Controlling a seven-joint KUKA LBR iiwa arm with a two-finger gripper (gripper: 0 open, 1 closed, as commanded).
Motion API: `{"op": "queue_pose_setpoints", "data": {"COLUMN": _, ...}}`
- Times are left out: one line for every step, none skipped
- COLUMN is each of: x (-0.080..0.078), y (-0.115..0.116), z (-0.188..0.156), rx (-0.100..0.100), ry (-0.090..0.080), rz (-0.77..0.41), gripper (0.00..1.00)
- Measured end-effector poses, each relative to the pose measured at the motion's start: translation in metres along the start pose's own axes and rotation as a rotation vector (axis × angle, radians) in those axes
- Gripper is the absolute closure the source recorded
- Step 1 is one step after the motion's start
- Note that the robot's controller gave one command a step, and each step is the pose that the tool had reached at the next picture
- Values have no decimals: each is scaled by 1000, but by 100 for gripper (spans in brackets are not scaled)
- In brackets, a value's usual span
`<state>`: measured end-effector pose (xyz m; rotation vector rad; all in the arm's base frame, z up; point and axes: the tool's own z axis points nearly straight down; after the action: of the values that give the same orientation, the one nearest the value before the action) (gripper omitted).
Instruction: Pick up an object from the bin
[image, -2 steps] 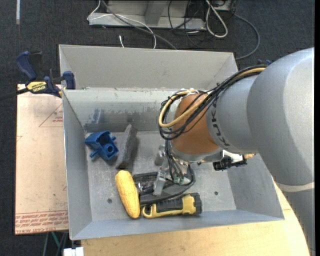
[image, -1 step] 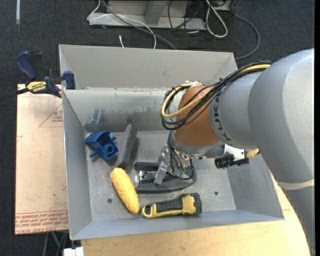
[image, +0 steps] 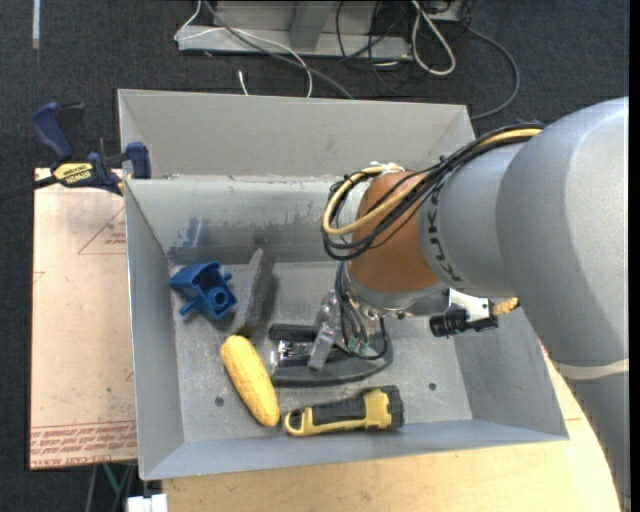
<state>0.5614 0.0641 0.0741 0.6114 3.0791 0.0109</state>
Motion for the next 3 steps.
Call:
{"op": "queue_pose_setpoints", "data": {"x": 0, "y": 0, "z": -9, "rx": 0, "ry": -3, "rz": -2, "gripper": 100}}
{"op": "queue_pose_setpoints", "data": {"x": 1, "y": -2, "z": -32, "rx": 3, "ry": 1, "rz": -2, "gripper": 100}}
{"op": "queue_pose_setpoints", "data": {"x": 1, "y": -1, "z": -69, "rx": 3, "ry": 2, "rz": -3, "gripper": 100}}
